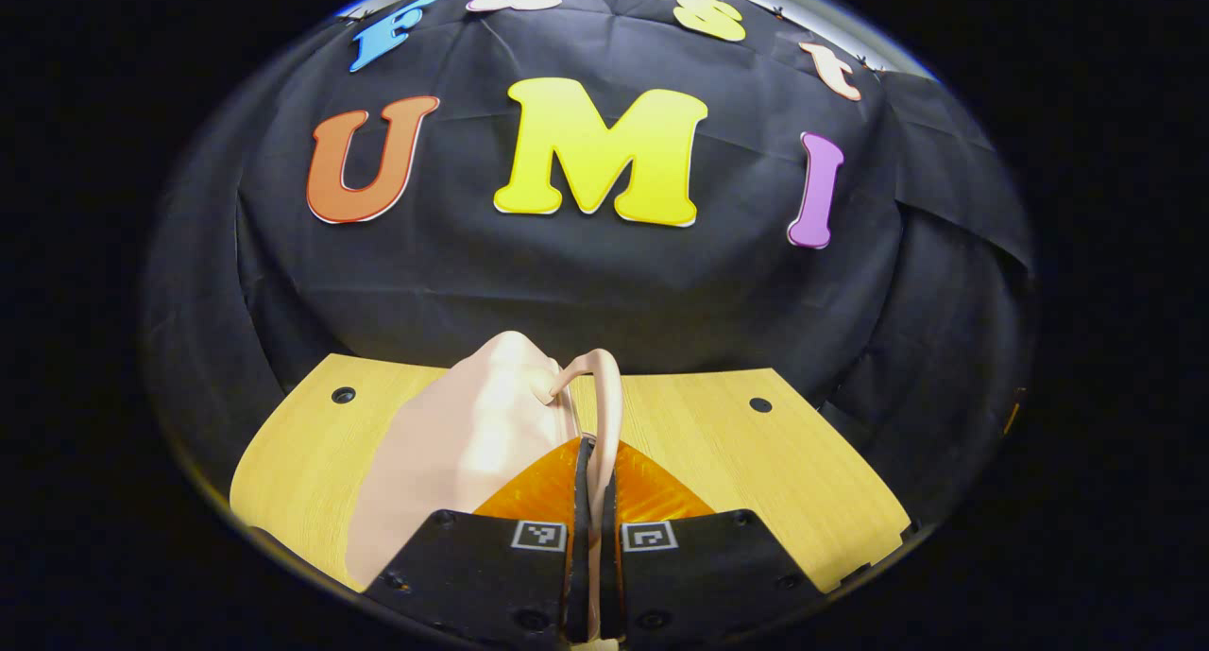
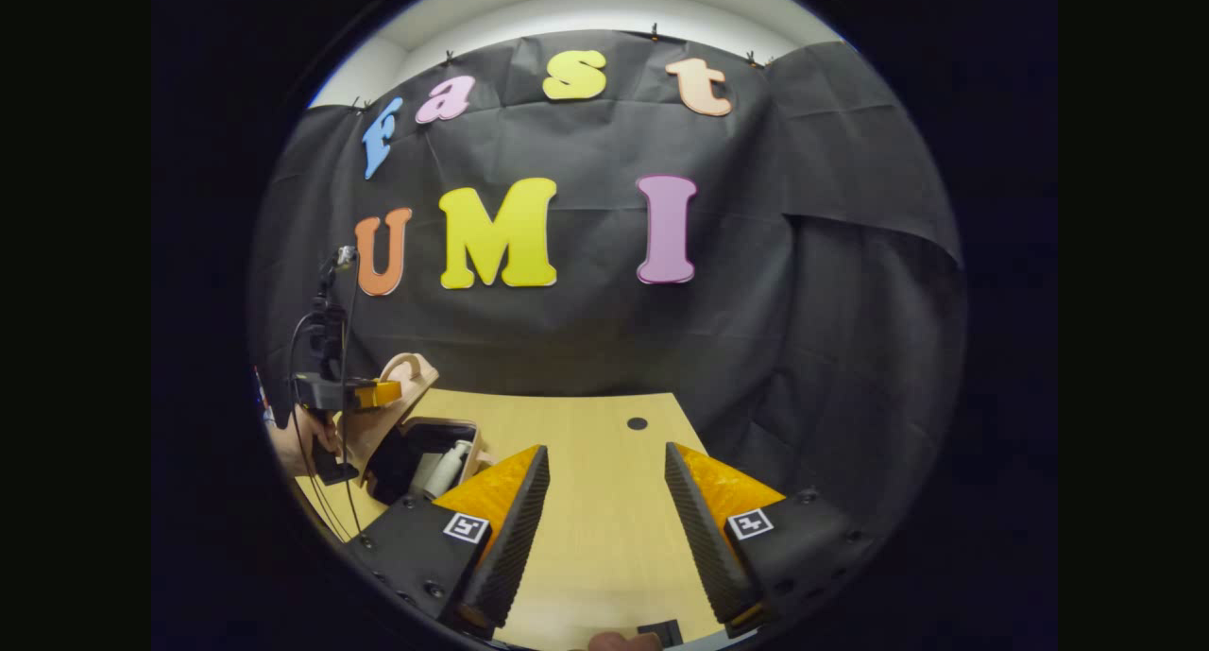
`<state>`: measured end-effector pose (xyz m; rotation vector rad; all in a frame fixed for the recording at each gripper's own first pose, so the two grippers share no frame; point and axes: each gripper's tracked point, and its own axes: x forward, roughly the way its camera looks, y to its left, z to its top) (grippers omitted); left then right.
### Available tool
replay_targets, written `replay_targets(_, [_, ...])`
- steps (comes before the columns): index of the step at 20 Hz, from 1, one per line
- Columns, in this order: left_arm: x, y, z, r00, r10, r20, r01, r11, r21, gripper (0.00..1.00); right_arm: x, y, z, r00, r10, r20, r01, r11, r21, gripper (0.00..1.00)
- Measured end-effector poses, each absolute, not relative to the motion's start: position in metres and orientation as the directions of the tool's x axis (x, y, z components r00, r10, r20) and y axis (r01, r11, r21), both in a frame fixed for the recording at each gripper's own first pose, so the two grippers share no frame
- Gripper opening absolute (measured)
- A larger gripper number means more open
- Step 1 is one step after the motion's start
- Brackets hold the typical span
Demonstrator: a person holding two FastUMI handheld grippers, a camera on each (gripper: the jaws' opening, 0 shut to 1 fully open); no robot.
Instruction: First open the suitcase, pack the skin care products into it, and then close the suitcase.
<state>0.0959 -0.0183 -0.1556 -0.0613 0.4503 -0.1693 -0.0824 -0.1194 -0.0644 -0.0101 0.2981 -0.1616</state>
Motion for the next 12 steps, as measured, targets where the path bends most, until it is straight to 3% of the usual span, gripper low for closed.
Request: replay_targets(12, [0.100,-0.089,-0.269,0.806,0.005,-0.591,0.141,0.969,0.201,0.08,-0.096,-0.218,-0.101,0.882,-0.269,-0.388,0.276,0.960,-0.038,0.71])
